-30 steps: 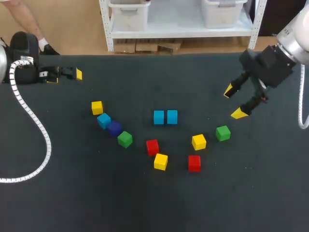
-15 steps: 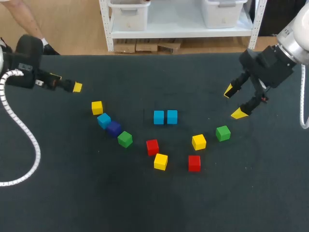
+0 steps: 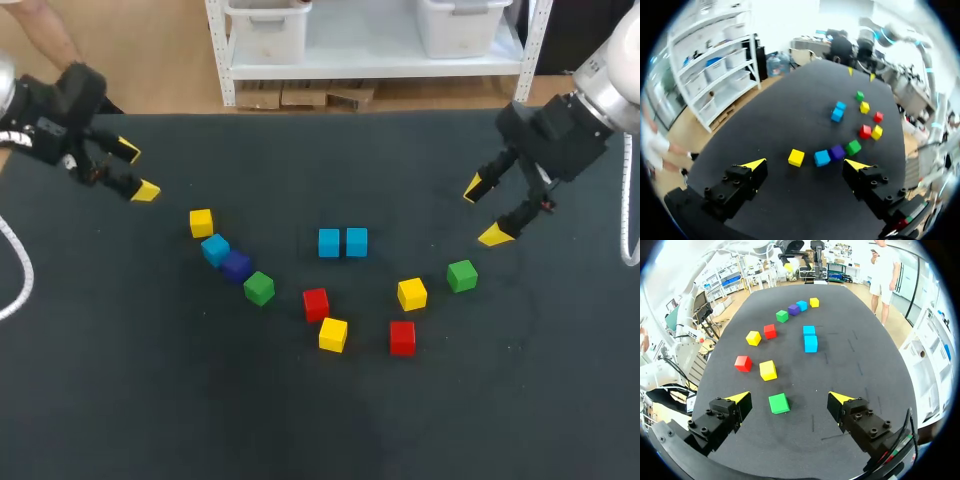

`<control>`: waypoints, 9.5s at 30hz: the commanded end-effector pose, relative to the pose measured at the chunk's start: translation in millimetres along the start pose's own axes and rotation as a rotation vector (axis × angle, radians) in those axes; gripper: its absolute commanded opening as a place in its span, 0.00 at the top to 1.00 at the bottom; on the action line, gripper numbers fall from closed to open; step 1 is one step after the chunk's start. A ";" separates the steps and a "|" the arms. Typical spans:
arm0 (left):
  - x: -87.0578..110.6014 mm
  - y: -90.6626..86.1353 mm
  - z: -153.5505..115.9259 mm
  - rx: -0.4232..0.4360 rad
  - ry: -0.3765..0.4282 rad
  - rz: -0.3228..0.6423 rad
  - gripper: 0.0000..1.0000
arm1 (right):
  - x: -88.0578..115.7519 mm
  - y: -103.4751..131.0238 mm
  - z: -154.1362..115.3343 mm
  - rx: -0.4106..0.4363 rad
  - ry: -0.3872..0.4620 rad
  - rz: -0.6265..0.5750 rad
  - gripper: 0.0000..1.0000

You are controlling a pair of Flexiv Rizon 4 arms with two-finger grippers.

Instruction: Place the blue cubes, place green cubes on the blue cubes, place the yellow cubes on the green cubes, then place the red cubes on the yellow cubes, and place purple cube on the red cubes.

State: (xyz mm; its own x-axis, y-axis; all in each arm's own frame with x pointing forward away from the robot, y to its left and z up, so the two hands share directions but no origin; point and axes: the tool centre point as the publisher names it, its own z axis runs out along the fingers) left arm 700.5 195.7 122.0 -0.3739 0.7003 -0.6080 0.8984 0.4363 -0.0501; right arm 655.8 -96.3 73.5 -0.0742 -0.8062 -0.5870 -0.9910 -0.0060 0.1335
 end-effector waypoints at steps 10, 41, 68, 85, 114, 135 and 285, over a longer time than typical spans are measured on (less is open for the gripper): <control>-4.9 14.2 9.7 0.060 0.282 0.282 0.00 | 0.4 -0.2 0.4 0.000 -0.002 -0.001 0.00; 15.5 -30.7 73.7 0.293 0.375 0.877 0.00 | 0.4 -0.2 0.4 0.000 -0.002 -0.001 0.00; 24.7 -34.2 117.2 0.465 0.407 1.108 0.00 | 0.4 -0.2 0.4 0.000 -0.002 -0.001 0.00; 30.2 -24.4 133.0 0.482 0.432 1.118 0.00 | 0.4 -0.2 0.4 0.000 -0.002 -0.001 0.00; 7.2 -26.0 110.5 0.388 0.456 1.012 1.00 | 0.4 -0.2 0.4 0.000 -0.002 -0.001 0.00; -39.4 -37.2 140.2 0.284 0.447 0.656 1.00 | 0.4 -0.2 0.4 0.000 -0.002 -0.001 0.00; -59.4 -68.9 156.8 0.169 0.474 0.493 0.00 | 0.4 -0.2 0.4 0.000 -0.002 -0.001 0.00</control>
State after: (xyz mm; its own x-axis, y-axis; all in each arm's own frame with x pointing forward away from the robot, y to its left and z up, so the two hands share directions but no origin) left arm 706.6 25.5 27.8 0.0585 0.9832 -0.1730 0.9979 -0.0626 -0.0184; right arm 655.7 -96.4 73.3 -0.0744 -0.8060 -0.5872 -0.9910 -0.0058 0.1336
